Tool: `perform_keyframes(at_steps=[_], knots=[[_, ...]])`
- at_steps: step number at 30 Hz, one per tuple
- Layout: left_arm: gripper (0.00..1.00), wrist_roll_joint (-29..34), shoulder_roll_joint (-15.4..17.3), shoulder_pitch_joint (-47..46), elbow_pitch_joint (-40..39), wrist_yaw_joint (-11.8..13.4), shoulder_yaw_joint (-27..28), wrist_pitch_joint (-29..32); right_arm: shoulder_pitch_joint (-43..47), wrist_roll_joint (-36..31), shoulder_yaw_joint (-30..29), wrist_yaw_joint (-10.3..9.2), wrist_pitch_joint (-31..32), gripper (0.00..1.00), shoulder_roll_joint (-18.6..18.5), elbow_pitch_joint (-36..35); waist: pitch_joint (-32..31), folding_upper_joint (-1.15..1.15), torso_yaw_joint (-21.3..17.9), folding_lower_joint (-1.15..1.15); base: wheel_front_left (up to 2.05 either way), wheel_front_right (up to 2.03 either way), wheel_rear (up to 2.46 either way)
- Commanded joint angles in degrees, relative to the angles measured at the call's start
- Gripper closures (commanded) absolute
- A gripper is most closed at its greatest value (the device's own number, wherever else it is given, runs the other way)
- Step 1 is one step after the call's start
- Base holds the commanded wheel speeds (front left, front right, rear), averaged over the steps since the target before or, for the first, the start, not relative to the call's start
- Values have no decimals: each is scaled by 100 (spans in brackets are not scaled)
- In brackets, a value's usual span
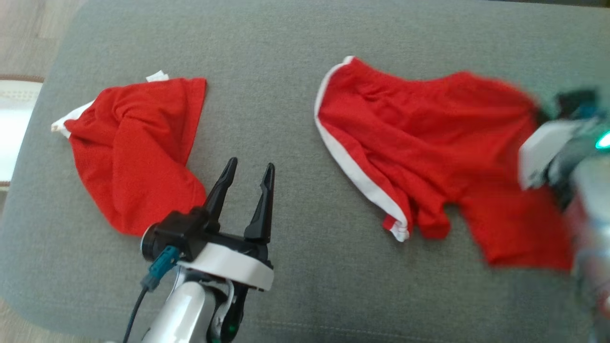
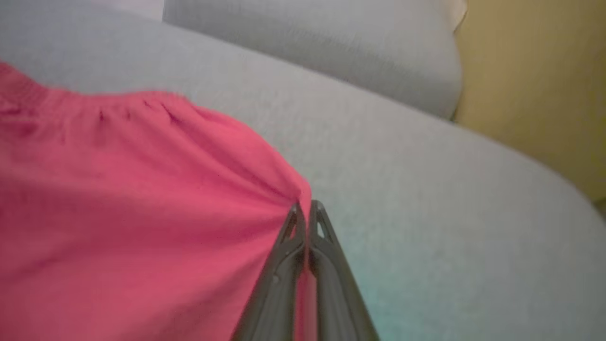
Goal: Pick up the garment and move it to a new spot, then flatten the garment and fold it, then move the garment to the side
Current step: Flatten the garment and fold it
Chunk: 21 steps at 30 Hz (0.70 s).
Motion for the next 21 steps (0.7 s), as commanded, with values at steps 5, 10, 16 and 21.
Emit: perform_keyframes(at_steps=[5,10,16,21], knots=[[0,-94,-4,-328,-292,49,78,-30,-1118,-354,433,-5,-173,100,-551,-281,169,0,214,0,0,0,0],[0,-156,-4,-398,-347,68,37,-30,-1871,-622,719,-5,-322,100,-841,-228,323,0,387,0,0,0,0],[0,-196,-4,-425,-367,110,41,-30,-2325,-843,854,-5,-637,0,-748,-47,383,0,407,0,0,0,0],[0,-186,-4,-397,-341,126,79,-30,-2253,-700,806,-5,-883,0,-477,157,257,0,255,0,0,0,0]])
